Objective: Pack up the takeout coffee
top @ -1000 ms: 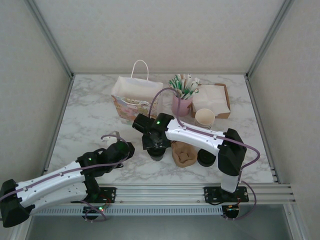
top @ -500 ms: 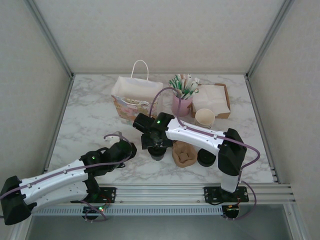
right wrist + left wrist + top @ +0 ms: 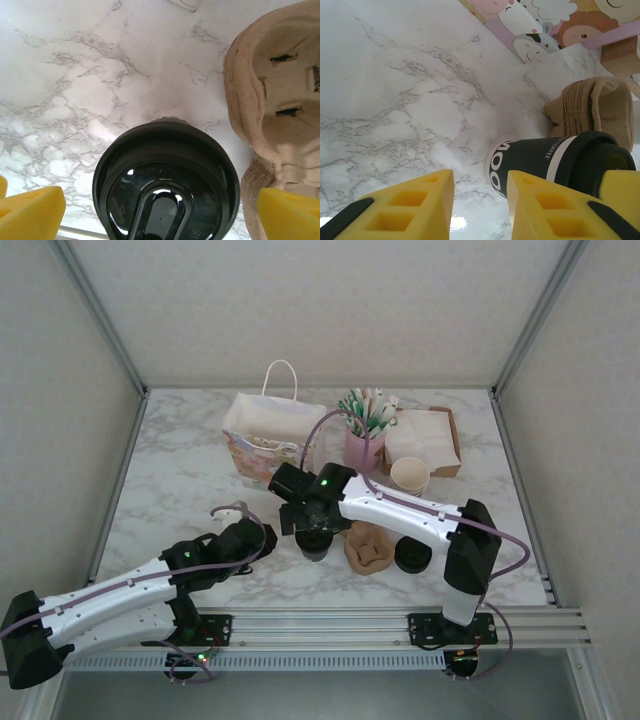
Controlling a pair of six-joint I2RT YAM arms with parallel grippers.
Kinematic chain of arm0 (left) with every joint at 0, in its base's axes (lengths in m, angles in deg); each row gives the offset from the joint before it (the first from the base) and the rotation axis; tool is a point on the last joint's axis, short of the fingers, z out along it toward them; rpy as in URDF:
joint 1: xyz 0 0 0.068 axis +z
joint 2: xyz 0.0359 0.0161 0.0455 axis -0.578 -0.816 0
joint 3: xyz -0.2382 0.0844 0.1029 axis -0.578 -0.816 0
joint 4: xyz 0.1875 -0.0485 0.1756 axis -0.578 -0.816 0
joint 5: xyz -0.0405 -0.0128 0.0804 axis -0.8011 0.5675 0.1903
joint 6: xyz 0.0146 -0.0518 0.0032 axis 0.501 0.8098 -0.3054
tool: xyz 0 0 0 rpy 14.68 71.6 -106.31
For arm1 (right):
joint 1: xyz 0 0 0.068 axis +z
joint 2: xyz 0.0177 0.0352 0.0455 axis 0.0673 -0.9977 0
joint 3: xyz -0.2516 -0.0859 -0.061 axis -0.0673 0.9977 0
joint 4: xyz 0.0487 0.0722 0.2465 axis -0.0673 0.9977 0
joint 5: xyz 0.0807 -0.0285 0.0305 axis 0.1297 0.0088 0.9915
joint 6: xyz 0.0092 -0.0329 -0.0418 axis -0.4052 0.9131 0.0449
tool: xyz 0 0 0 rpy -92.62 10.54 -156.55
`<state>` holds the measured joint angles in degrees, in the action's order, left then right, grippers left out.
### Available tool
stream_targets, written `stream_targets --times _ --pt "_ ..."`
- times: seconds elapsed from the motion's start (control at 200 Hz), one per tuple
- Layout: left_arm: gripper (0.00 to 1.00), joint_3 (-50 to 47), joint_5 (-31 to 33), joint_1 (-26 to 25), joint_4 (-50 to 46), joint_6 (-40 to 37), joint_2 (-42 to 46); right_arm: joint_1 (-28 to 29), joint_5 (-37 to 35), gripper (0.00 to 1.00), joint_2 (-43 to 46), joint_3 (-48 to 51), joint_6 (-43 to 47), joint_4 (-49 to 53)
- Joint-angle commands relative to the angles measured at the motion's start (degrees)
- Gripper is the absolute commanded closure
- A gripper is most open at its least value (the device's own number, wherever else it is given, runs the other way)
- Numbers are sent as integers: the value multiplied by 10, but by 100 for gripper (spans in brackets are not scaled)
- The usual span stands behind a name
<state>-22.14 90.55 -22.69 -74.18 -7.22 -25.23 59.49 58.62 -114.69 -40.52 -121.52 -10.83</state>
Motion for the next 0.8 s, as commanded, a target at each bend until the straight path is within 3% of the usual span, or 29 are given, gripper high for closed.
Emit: stream_targets --times 0.0,0.145,0.42,0.621,0.796 --pt "66 21 4 4 -5 -18 6 -4 -37 1 36 -9 15 4" --pt "63 41 39 6 -46 -47 28 -3 -72 5 84 19 14 -1" --pt "48 46 -23 14 29 -54 2 -17 -77 41 221 188 41 -106" --pt "45 52 -96 20 107 -36 -56 -77 77 43 271 300 64 -240" --pt "46 25 -145 14 163 16 -75 -122 153 41 283 349 67 -319"
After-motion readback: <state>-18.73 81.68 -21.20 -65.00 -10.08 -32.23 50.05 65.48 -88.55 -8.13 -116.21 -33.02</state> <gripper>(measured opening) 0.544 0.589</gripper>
